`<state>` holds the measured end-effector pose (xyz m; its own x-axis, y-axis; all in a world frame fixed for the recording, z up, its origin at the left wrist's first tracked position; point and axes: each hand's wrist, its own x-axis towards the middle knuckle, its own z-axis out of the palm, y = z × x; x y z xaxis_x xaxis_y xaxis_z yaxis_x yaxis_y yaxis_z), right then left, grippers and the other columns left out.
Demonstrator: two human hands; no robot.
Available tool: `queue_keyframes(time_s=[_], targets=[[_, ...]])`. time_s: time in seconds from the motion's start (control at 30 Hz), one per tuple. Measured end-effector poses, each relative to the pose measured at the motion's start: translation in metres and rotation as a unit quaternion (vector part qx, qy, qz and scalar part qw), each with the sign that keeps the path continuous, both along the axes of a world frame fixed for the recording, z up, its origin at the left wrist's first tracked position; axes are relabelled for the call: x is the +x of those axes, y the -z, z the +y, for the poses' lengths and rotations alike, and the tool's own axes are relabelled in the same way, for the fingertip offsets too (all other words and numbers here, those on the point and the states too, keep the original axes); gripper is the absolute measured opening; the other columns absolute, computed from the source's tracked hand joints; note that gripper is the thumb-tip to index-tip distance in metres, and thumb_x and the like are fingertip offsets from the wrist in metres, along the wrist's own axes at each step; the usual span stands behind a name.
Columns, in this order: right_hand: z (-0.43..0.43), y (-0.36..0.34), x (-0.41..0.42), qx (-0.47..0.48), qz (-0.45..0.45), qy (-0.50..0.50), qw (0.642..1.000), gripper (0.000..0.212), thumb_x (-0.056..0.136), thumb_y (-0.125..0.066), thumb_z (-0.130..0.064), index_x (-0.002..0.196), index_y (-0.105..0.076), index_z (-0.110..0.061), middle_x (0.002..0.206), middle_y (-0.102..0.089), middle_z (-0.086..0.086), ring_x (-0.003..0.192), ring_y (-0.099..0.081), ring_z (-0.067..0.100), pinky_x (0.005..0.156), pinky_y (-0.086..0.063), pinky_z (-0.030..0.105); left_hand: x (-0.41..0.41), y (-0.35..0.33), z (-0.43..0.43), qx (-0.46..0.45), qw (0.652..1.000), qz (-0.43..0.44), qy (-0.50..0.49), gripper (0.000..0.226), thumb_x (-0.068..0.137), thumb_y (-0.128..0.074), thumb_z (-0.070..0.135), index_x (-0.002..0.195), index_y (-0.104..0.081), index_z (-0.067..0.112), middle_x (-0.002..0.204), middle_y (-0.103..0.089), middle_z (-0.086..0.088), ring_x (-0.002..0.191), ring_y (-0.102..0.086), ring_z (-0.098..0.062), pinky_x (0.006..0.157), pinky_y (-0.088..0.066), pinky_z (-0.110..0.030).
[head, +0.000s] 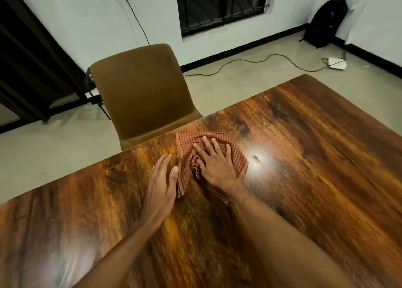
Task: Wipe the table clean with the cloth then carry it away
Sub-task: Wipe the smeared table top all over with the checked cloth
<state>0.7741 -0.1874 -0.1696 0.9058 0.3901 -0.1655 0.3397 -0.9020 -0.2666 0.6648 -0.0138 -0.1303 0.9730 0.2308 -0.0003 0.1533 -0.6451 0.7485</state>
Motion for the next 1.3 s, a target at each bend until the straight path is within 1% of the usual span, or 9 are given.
queue_keyframes(time_s=[0.23,0.43,0.5,0.7,0.8,0.93,1.1,1.2,1.3], targets=[[-0.038,-0.002,0.106,0.009,0.025,0.164,0.986,0.06,0.11,-0.02,-0.051,0.165,-0.004,-0.037,0.174,0.012,0.001,0.159,0.014,0.033,0.12,0.013,0.071,0.029,-0.013,0.034,-0.001,0.999,-0.035,-0.017,0.066,0.1,-0.026,0.06,0.157,-0.03,0.029,0.165,-0.027,0.009,0.151,-0.022,-0.006,0.123,-0.019,-0.038],[0.101,0.004,0.06,-0.023,0.009,-0.091,0.996,0.059,0.108,-0.012,-0.054,0.164,-0.004,-0.04,0.174,0.009,-0.001,0.159,0.011,0.035,0.119,0.012,0.072,0.017,-0.004,0.054,0.001,0.997,-0.061,-0.042,0.063,0.101,-0.026,0.059,0.157,-0.031,0.03,0.164,-0.029,0.009,0.149,-0.025,-0.005,0.122,-0.024,-0.041],[0.099,0.004,0.062,-0.013,0.011,-0.114,0.993,0.057,0.109,-0.015,-0.052,0.164,-0.005,-0.042,0.174,0.008,-0.002,0.16,0.011,0.033,0.118,0.016,0.068,0.012,-0.003,0.056,0.008,0.996,-0.073,-0.04,0.063,0.101,-0.026,0.061,0.157,-0.03,0.031,0.163,-0.03,0.01,0.147,-0.025,-0.002,0.119,-0.023,-0.037],[-0.053,-0.011,0.109,-0.026,0.024,0.164,0.986,0.059,0.109,-0.015,-0.054,0.165,0.0,-0.04,0.174,0.014,0.001,0.159,0.01,0.033,0.121,0.006,0.072,-0.002,0.005,0.048,-0.008,0.997,-0.067,-0.025,0.063,0.1,-0.025,0.063,0.156,-0.029,0.036,0.162,-0.023,0.02,0.149,-0.017,0.003,0.119,-0.019,-0.037],[-0.057,-0.009,0.054,-0.03,0.019,0.163,0.986,0.059,0.109,-0.01,-0.055,0.165,0.001,-0.039,0.173,0.014,0.0,0.159,0.012,0.033,0.121,0.01,0.071,-0.016,0.01,0.026,-0.015,0.999,-0.039,-0.018,0.067,0.099,-0.024,0.064,0.157,-0.032,0.031,0.164,-0.027,0.013,0.151,-0.022,-0.006,0.123,-0.022,-0.044],[-0.058,-0.001,-0.016,-0.041,-0.006,0.056,0.998,0.059,0.108,-0.01,-0.054,0.165,-0.001,-0.04,0.174,0.01,-0.004,0.16,0.008,0.029,0.12,0.01,0.067,-0.037,0.013,0.001,-0.014,1.0,-0.012,0.005,0.065,0.1,-0.024,0.066,0.156,-0.031,0.034,0.163,-0.029,0.012,0.15,-0.026,-0.008,0.123,-0.022,-0.043],[-0.138,-0.011,-0.06,-0.049,0.028,0.19,0.98,0.059,0.11,-0.023,-0.046,0.165,-0.003,-0.04,0.175,0.007,-0.002,0.16,0.007,0.031,0.121,0.003,0.072,-0.072,0.008,-0.012,-0.022,0.999,-0.009,0.026,0.057,0.103,-0.025,0.064,0.154,-0.028,0.039,0.162,-0.027,0.016,0.149,-0.024,-0.004,0.118,-0.022,-0.034],[-0.092,-0.014,-0.127,-0.053,0.022,0.171,0.984,0.06,0.109,-0.017,-0.053,0.165,-0.002,-0.038,0.174,0.013,0.0,0.159,0.011,0.034,0.119,0.01,0.071,-0.104,0.0,-0.012,-0.037,0.999,-0.012,0.033,0.056,0.104,-0.027,0.062,0.155,-0.03,0.038,0.163,-0.028,0.015,0.15,-0.024,-0.003,0.119,-0.022,-0.033],[-0.017,-0.012,-0.213,-0.023,0.027,0.053,0.998,0.062,0.107,-0.015,-0.056,0.165,-0.005,-0.037,0.173,0.016,0.002,0.159,0.013,0.036,0.117,0.014,0.073,-0.14,-0.009,-0.004,-0.035,0.999,-0.018,0.028,0.059,0.104,-0.028,0.057,0.155,-0.034,0.028,0.162,-0.033,0.008,0.148,-0.028,-0.005,0.12,-0.024,-0.033]])
